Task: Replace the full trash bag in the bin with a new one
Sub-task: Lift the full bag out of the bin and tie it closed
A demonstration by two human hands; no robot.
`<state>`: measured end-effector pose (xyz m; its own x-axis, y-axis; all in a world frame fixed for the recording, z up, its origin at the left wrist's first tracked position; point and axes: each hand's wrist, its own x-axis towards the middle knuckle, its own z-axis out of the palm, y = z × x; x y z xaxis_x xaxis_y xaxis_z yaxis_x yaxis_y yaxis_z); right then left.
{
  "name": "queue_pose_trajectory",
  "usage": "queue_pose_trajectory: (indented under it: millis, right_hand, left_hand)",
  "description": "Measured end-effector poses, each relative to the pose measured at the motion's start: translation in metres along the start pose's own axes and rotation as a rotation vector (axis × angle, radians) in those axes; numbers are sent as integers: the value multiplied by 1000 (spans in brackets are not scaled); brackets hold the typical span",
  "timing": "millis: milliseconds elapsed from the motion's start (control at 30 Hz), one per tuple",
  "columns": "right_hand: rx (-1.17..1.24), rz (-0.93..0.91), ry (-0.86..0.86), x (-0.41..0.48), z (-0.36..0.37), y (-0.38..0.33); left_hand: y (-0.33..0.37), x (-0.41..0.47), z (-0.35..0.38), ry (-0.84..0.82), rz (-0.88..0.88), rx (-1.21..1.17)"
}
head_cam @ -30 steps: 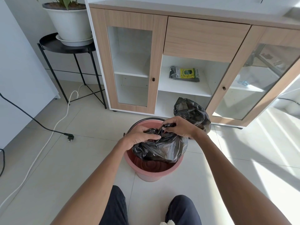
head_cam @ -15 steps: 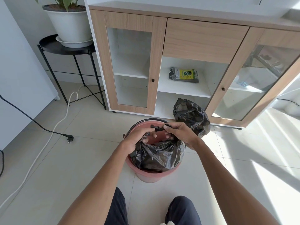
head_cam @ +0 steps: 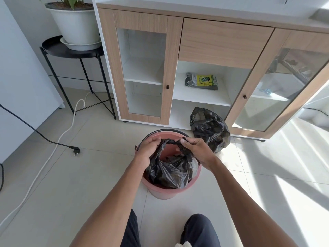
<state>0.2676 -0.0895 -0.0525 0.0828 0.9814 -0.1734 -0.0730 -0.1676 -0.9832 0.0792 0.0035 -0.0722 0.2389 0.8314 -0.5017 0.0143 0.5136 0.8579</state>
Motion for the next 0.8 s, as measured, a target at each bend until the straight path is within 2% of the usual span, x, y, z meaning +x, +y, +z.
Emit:
queue_pose_trajectory:
  millis: [133,400,567,700,800]
  right_hand:
    - [49,13,46,-7,-3,7]
    - [192,20,336,-18,-34,26]
    - [357,25,576,-39,-67,39]
    - [357,32,613,-41,-66,39]
    - [340,30,616,-41,-64,34]
  left_hand:
    - [-8,6,-12,134,59,-50]
    - [-6,12,-39,334,100,-371]
    - [-4,16,-74,502,153,-431]
    - [-10,15,-79,496,148,-382]
    - [-11,11,-79,420,177,-358]
